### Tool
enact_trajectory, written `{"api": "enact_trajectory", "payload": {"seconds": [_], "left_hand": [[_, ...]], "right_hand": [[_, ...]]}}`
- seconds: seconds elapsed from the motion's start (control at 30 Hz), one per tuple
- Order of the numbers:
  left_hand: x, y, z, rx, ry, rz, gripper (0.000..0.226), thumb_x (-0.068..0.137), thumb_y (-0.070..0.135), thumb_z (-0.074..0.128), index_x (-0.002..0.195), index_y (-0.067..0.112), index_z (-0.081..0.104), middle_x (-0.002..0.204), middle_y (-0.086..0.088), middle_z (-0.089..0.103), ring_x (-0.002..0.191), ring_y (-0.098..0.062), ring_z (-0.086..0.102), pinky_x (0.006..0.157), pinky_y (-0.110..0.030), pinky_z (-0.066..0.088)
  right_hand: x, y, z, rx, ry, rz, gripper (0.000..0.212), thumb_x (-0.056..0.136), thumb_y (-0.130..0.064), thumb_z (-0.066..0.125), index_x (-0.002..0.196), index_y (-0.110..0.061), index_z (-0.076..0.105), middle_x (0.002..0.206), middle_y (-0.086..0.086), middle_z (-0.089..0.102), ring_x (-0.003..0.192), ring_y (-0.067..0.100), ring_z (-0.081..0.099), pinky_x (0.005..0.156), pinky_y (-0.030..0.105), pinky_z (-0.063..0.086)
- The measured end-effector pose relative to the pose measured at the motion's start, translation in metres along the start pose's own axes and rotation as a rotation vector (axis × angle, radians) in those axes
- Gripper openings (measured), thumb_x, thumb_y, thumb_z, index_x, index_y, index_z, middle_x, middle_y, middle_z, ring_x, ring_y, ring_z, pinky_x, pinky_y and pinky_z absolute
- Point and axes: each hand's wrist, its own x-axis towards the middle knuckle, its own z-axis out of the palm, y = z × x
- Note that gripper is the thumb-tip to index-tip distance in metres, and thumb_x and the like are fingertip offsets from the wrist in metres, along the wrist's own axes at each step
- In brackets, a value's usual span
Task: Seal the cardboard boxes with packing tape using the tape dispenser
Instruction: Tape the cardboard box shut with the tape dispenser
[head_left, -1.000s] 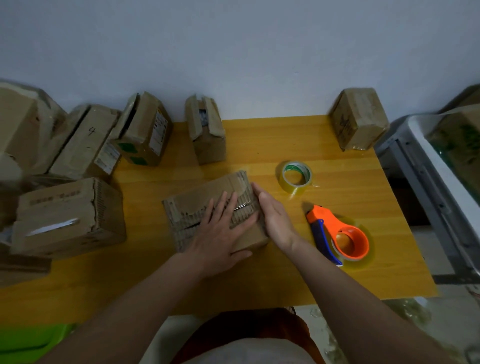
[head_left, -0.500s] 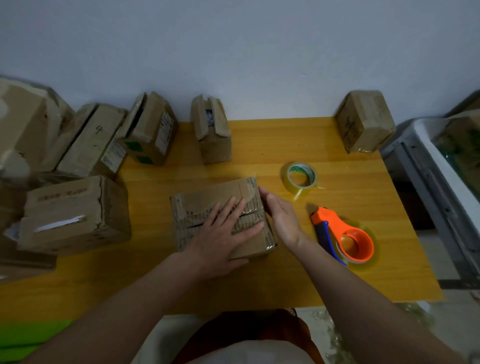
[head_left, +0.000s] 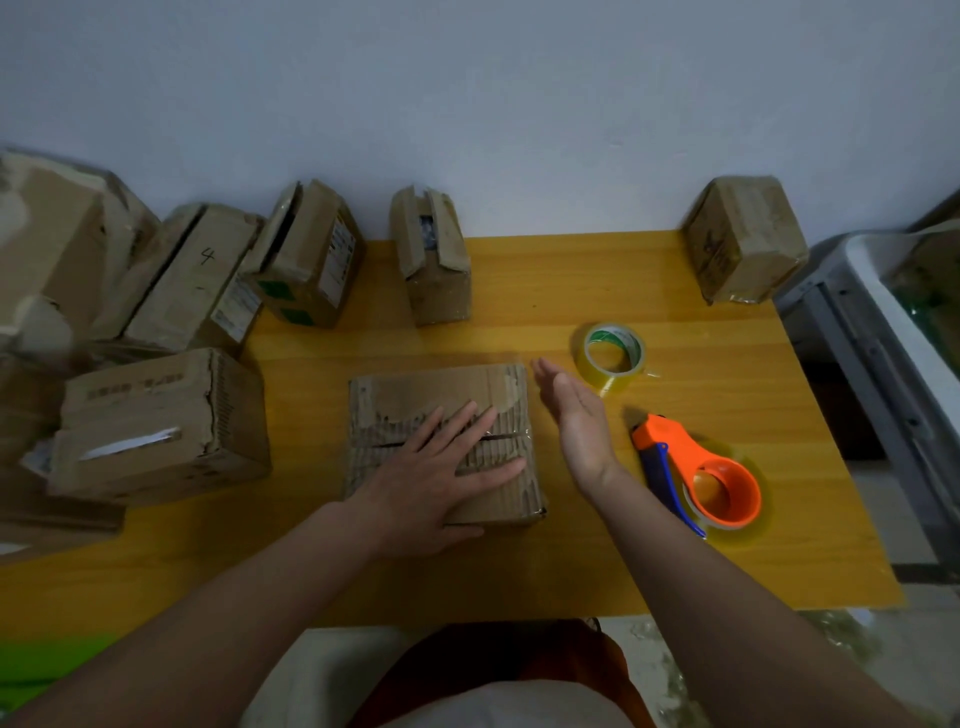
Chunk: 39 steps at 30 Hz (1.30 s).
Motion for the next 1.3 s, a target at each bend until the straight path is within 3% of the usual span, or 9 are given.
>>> {"api": "enact_trajectory", "payload": {"seconds": [0.07,0.23,0.47,0.57,0.73,0.93,1.07,1.17,1.3], "left_hand": [[0.0,0.0,0.0,0.007,-0.005,0.002,0.079,0.092,0.064,0.04,0.148,0.049,-0.013,0.155,-0.008,-0.033,0.142,-0.023,-0.033,0.11,-0.043,-0.024],[-0.001,0.0,-0.002,-0.007,-0.03,0.007,0.078,0.093,0.063,0.039,0.148,0.049,-0.014,0.155,-0.007,-0.035,0.14,-0.022,-0.036,0.11,-0.043,-0.026],[-0.001,-0.002,0.001,0.02,-0.006,0.006,0.077,0.092,0.064,0.04,0.15,0.048,-0.009,0.159,-0.01,-0.025,0.144,-0.024,-0.028,0.113,-0.043,-0.023],[-0.001,-0.001,0.001,0.015,-0.015,0.006,0.077,0.092,0.064,0.04,0.149,0.049,-0.011,0.158,-0.009,-0.027,0.143,-0.024,-0.031,0.113,-0.042,-0.024],[-0.001,0.0,0.001,-0.017,-0.037,-0.005,0.077,0.093,0.065,0.037,0.146,0.05,-0.017,0.155,-0.005,-0.035,0.14,-0.021,-0.037,0.112,-0.042,-0.026],[0.0,0.004,0.0,0.007,-0.049,-0.036,0.085,0.092,0.067,0.034,0.146,0.04,-0.026,0.154,-0.006,-0.036,0.14,-0.022,-0.037,0.113,-0.043,-0.024],[0.0,0.007,0.0,0.013,-0.011,-0.097,0.099,0.09,0.071,0.033,0.145,0.018,-0.029,0.158,-0.006,-0.027,0.142,-0.019,-0.032,0.117,-0.041,-0.019],[0.0,0.01,-0.001,0.029,-0.014,-0.116,0.1,0.09,0.071,0.031,0.147,0.013,-0.028,0.157,-0.006,-0.029,0.142,-0.019,-0.032,0.116,-0.042,-0.02],[-0.001,0.011,-0.001,0.012,-0.044,-0.128,0.099,0.091,0.07,0.031,0.144,0.011,-0.028,0.155,-0.006,-0.032,0.142,-0.019,-0.033,0.116,-0.042,-0.02]], "right_hand": [[0.005,-0.008,0.0,0.027,0.097,-0.102,0.031,0.104,-0.014,0.033,0.119,-0.004,0.058,0.119,0.014,0.064,0.115,0.015,0.059,0.103,0.026,0.043],[0.018,-0.013,0.012,0.045,0.011,-0.078,0.035,0.104,-0.018,0.035,0.092,-0.014,0.068,0.094,0.015,0.072,0.103,0.025,0.065,0.097,0.034,0.048],[0.043,-0.017,0.018,-0.021,-0.136,0.059,0.032,0.103,-0.021,0.04,0.095,-0.007,0.067,0.094,0.018,0.071,0.085,0.014,0.067,0.085,0.024,0.052],[0.047,-0.014,0.021,-0.117,-0.176,0.123,0.031,0.101,-0.023,0.044,0.097,-0.004,0.069,0.085,0.006,0.07,0.072,0.005,0.064,0.073,0.021,0.051],[0.041,-0.007,0.016,-0.282,-0.22,0.246,0.062,0.099,-0.055,0.027,0.111,-0.01,0.068,0.109,0.005,0.069,0.103,0.016,0.062,0.094,0.031,0.045],[0.033,0.008,0.017,-0.245,-0.296,0.468,0.116,0.053,-0.102,0.022,0.142,-0.03,0.043,0.138,0.002,0.053,0.126,0.022,0.048,0.112,0.049,0.031],[0.025,-0.003,0.016,-0.207,-0.244,0.49,0.11,0.061,-0.098,0.02,0.149,-0.033,0.03,0.153,-0.002,0.035,0.139,0.019,0.033,0.117,0.045,0.021],[0.011,-0.007,0.029,-0.176,-0.117,0.29,0.07,0.096,-0.063,0.018,0.154,-0.026,0.006,0.16,-0.004,0.014,0.146,0.015,0.014,0.121,0.039,0.011],[0.004,-0.009,0.032,-0.232,-0.18,0.193,0.056,0.104,-0.042,0.021,0.154,-0.023,0.001,0.16,-0.002,0.012,0.146,0.015,0.014,0.119,0.031,0.011]]}}
